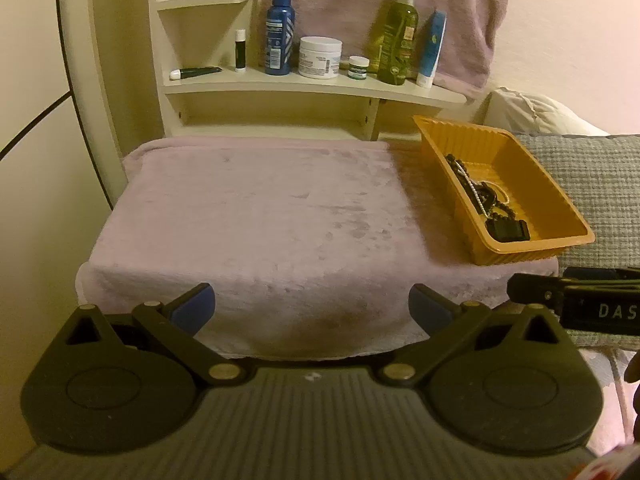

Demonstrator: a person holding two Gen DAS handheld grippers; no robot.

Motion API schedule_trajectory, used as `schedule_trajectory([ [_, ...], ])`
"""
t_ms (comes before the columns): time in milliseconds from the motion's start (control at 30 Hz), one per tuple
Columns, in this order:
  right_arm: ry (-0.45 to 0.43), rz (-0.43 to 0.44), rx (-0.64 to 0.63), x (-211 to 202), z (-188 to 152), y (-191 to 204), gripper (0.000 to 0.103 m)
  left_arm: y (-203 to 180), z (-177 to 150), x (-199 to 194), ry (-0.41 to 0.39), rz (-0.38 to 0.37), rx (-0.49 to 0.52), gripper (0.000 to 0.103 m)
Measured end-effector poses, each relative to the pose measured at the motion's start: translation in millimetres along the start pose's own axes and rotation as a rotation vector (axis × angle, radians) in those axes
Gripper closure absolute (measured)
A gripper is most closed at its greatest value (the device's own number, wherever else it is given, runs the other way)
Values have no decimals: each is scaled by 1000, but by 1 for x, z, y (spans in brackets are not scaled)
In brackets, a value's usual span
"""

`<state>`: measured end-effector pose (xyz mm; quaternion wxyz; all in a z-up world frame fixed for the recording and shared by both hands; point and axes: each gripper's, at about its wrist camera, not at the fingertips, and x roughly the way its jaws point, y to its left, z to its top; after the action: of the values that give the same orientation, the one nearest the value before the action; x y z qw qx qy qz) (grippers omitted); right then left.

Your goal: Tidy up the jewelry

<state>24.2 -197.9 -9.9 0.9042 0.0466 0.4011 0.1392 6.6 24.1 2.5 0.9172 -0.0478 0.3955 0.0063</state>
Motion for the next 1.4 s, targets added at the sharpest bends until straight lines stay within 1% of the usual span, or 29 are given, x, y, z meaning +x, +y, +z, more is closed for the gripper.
schedule_trajectory([
  [1400,-14,7,27,-2,-2,0,21,-1,0,-2,-8,2,10,1],
])
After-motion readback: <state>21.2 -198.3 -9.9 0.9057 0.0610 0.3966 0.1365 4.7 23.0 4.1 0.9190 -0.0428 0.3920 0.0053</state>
